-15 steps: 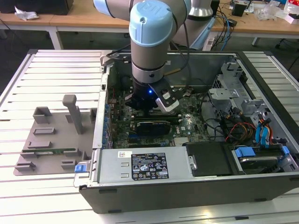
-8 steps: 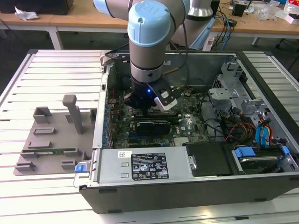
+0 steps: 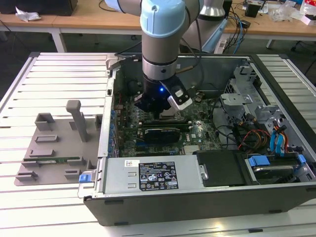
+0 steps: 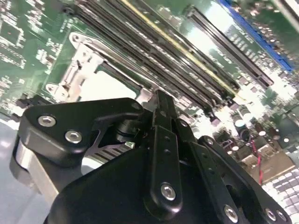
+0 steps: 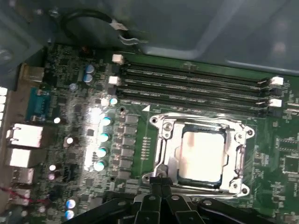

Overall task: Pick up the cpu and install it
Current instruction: 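Install the second cpu locking lever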

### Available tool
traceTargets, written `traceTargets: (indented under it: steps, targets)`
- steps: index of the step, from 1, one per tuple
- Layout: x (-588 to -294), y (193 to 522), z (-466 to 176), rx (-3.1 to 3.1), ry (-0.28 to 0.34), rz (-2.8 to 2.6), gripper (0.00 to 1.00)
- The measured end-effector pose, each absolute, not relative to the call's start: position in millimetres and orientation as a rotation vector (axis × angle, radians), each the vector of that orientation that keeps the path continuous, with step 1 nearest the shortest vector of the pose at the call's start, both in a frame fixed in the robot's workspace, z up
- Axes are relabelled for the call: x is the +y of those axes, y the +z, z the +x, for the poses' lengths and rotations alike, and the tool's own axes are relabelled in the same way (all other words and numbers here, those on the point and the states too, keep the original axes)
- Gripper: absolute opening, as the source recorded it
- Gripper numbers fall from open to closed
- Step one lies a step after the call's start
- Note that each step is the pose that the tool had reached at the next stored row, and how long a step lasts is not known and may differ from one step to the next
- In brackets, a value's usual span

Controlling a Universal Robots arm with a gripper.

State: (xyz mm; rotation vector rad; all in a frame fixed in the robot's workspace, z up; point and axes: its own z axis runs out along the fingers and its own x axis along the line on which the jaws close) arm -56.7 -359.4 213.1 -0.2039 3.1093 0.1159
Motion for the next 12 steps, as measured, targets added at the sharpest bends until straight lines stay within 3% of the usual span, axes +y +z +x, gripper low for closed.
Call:
traceTargets:
  steps: [9, 12]
  targets:
    - [-332, 214, -21, 3.128, -0.021, -0.205, 0.11]
    - [-312, 219, -17, 3.129, -0.102, -0.206, 0.11]
